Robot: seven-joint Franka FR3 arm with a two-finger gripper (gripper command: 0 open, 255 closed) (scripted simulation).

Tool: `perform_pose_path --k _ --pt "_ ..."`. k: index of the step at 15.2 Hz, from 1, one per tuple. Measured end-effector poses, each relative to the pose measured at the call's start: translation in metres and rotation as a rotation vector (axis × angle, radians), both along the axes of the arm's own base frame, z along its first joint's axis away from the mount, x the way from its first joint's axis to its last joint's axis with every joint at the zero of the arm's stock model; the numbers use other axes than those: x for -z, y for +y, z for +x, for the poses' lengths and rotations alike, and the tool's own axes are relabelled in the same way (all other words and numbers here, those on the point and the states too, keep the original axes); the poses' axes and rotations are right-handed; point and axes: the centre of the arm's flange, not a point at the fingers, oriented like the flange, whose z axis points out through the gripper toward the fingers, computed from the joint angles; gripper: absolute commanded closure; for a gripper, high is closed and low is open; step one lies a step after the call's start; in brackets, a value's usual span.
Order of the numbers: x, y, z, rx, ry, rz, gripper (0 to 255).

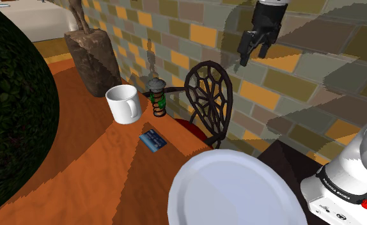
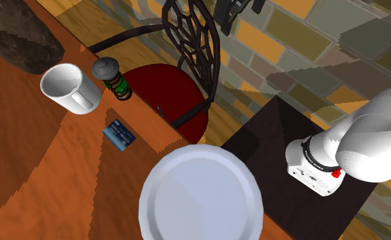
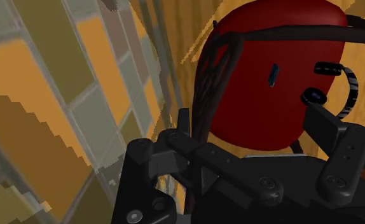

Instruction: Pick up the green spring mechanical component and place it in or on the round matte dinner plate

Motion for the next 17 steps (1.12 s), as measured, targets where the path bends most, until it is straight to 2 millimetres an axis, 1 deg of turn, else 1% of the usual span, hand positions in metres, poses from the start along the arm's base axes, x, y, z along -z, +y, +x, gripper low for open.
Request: perform_pose_path --k 3,5,7,10,15,17 --pt "0.003 0.033 0.016 0.003 0.000 0.008 0" --pt "-0.001 0.055 0.028 0.005 -0.001 0.014 0" --pt "0.001 0.076 0.038 0.007 -0.001 0.020 0" --pt "0.007 0.114 0.055 0.009 -0.001 0.029 0" --pt "0.009 0.169 0.083 0.014 -0.001 0.044 0" --pt "0.011 0.194 0.095 0.016 -0.001 0.050 0"
